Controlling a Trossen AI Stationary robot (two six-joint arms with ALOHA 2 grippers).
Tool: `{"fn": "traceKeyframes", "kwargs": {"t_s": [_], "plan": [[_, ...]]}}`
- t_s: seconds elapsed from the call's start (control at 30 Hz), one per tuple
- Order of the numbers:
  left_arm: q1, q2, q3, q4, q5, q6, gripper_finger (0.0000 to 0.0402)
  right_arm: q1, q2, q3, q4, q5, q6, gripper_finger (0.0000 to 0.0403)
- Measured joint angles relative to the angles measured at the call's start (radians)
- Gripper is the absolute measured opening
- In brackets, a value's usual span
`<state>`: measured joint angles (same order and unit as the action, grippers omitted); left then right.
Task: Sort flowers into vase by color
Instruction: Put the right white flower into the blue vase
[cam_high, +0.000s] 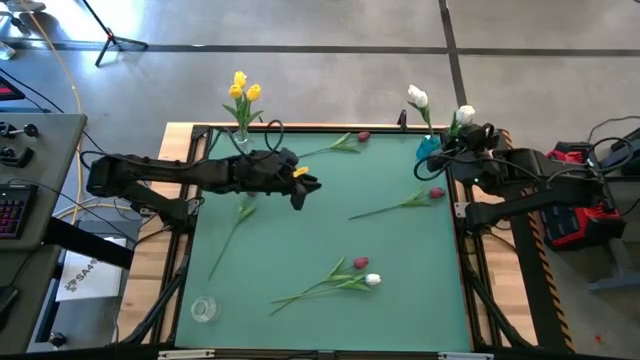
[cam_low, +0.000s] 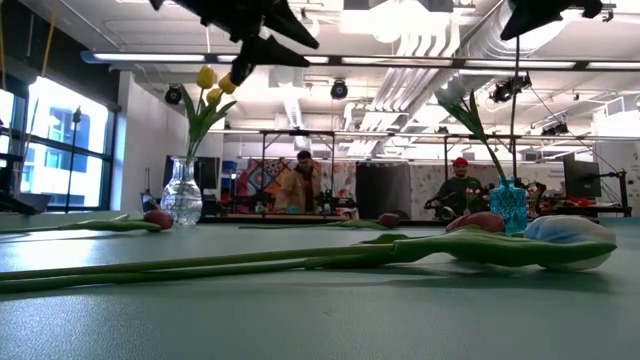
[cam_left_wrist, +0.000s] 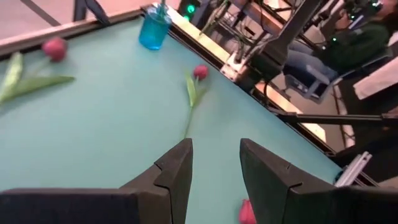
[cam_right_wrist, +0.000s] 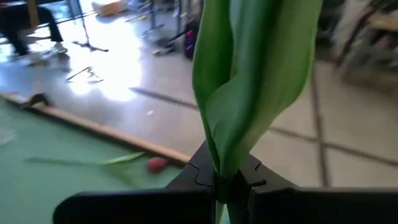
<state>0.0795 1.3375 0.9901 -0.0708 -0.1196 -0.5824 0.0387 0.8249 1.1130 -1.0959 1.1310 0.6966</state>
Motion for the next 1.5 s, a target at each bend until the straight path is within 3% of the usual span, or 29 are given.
{"fn": "traceKeyframes", "kwargs": {"t_s": [0.43,0.6,0.97,1.23,1.5], "plan": [[0.0,-0.059,0.0,-0.104,-0.092,0.019,0.0121,-0.12,0.005,-0.058,-0.125,0.268,0.164,0.0],[0.0,-0.055,0.0,-0.105,-0.093,0.019,0.0121,-0.216,0.019,-0.11,-0.061,0.219,0.18,0.0],[0.007,-0.055,0.0,-0.113,-0.093,0.061,0.0121,-0.376,0.081,-0.129,0.317,0.13,-0.095,0.0],[0.005,-0.055,0.0,-0.18,-0.091,0.063,0.0121,-0.544,0.127,-0.129,0.351,0.065,-0.068,0.0],[0.005,-0.055,0.0,-0.222,-0.089,0.089,0.0121,-0.595,0.178,-0.129,0.416,0.038,-0.084,0.0]]}}
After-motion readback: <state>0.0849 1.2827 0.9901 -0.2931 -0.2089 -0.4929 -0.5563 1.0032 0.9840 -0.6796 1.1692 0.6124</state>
